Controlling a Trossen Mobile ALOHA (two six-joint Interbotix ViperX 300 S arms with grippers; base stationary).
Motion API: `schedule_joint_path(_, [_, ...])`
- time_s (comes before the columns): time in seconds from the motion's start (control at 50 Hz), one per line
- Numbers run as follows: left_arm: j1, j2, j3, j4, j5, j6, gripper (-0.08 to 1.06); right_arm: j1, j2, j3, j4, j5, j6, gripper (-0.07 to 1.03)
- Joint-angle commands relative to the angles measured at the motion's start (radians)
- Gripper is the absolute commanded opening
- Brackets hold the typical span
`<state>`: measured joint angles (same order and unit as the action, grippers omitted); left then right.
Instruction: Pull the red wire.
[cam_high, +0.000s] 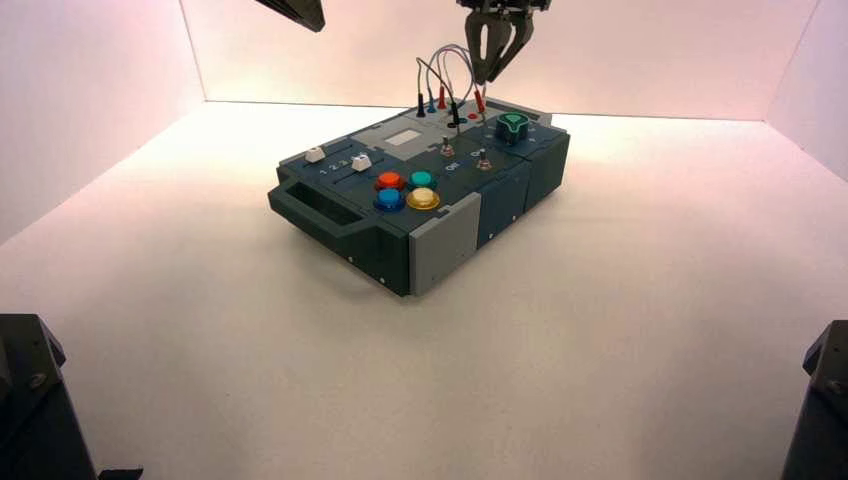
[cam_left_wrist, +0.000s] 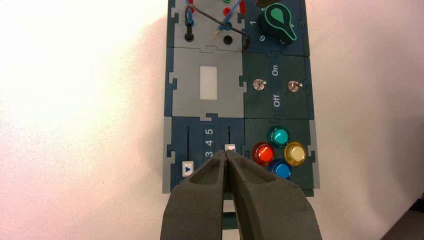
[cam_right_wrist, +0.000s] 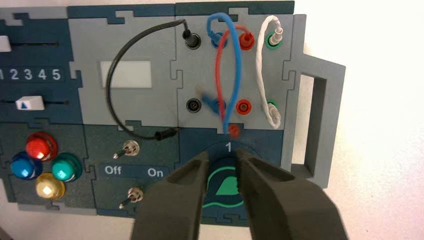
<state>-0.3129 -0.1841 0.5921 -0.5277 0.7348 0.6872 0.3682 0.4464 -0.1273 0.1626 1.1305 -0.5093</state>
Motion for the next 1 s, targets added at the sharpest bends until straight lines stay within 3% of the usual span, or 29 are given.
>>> schedule_joint_path(0.02, [0.005,-0.014,-0.026,-0.002,-0.009,0.005,-0.03,0.002,-0.084,0.002,0.006,0.000,0.008,0.35])
schedule_joint_path(0.24, [0.003,0.000,-0.028,-0.002,-0.026,0.005,-0.03,0.003,-0.163,0.075,0.006,-0.021,0.021,0.35])
schedule_joint_path(0.52, [0.003,0.008,-0.021,-0.002,-0.054,0.006,-0.03,-0.003,-0.281,0.230,0.008,-0.167,0.043,0.35])
schedule_joint_path(0.88, [0.003,0.032,-0.005,-0.012,-0.110,0.005,-0.03,-0.005,-0.380,0.410,0.006,-0.233,0.046,0.34])
schedule_joint_path(1.0, [0.003,0.034,-0.005,-0.011,-0.114,0.005,-0.03,-0.009,-0.402,0.434,0.005,-0.255,0.046,0.34])
